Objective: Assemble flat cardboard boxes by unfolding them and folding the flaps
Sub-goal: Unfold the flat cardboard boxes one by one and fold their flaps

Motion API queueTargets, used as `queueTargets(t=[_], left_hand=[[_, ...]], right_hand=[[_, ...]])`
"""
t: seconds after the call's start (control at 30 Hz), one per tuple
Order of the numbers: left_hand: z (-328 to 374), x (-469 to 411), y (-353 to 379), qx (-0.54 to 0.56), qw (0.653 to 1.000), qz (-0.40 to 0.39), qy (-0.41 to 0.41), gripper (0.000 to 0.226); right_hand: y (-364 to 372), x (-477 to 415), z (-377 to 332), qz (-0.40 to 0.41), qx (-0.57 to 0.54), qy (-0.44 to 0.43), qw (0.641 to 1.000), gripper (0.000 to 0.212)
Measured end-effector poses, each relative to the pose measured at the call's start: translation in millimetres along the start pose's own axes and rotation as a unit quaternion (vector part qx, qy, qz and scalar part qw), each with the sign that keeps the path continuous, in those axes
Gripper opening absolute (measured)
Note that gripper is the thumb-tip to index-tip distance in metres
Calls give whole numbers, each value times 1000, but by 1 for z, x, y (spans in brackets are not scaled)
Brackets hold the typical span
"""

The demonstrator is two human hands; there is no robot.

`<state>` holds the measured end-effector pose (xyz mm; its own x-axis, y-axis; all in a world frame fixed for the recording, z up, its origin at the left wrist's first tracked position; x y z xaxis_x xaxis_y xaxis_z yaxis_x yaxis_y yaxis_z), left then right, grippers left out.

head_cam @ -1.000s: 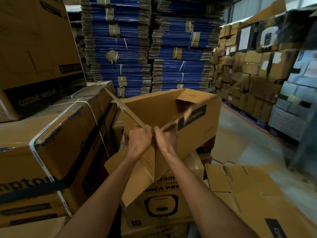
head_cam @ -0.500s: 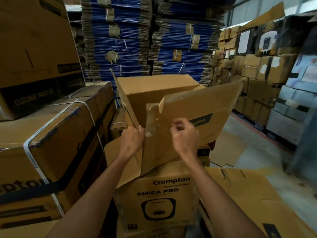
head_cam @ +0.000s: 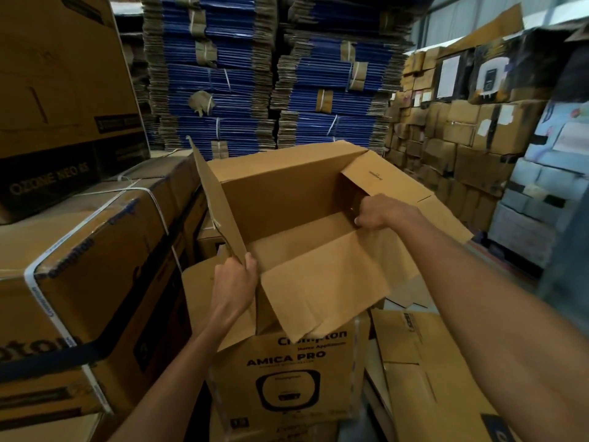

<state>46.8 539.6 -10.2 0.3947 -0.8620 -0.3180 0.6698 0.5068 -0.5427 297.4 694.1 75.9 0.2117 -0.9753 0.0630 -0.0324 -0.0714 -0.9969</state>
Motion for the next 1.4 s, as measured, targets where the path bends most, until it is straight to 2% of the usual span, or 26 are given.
queueTargets(t=[0.07,0.2,0.3,0.43,0.5,0.6,0.67,0.73,0.83,0.9,0.93,1.03,1.1,1.2,1.3,1.4], left_hand=[[-4,7,4,17,1000,2,5,55],[-4,26,9,44,997,32,46,47],[0,35,10,16,993,64,100,44],[1,31,15,-11,995,53,86,47],[2,27,17,-25,996,45,67,51],[7,22,14,-34,997,64,41,53],[9,22,14,-22,997,63,48,53],[7,24,14,-14,997,57,49,51],[0,28,16,-2,997,55,48,46],[0,30,17,-4,997,58,49,45],[2,31,18,-8,997,61,54,45],[1,31,20,-20,996,61,58,44],[2,30,21,-25,997,56,55,45],[9,31,23,-18,997,48,49,49],[11,31,24,-17,998,43,30,55],[8,34,26,-19,998,40,34,50]], right_hand=[[10,-11,10,41,6,4,999,33],[24,-25,29,-11,64,43,997,41],[29,-38,43,-35,84,64,994,42],[29,-53,57,-20,115,90,989,37],[24,-56,57,17,142,79,987,30],[10,-56,59,133,196,52,970,22],[4,-54,68,186,226,49,955,33],[1,-55,85,192,257,82,944,37],[-5,-63,118,203,276,174,923,30],[-5,-66,140,185,251,229,922,53],[-3,-68,150,178,217,238,930,56],[15,-74,174,153,60,232,959,57],[31,-75,177,97,-35,219,970,63],[50,-82,180,53,-101,196,974,79],[56,-83,185,60,-178,192,963,77],[57,-80,191,93,-193,213,953,89]])
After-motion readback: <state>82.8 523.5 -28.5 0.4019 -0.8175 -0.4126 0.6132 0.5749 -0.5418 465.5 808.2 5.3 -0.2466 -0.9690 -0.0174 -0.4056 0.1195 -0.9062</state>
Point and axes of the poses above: each hand's wrist, its own x-axis away from the middle knuckle, its own y-axis out of the palm, z = x × y, the point moved 2 cm from there along -x, towards the middle knuckle, and after that the axes turned 1 degree about -y, right-handed, at the moved point
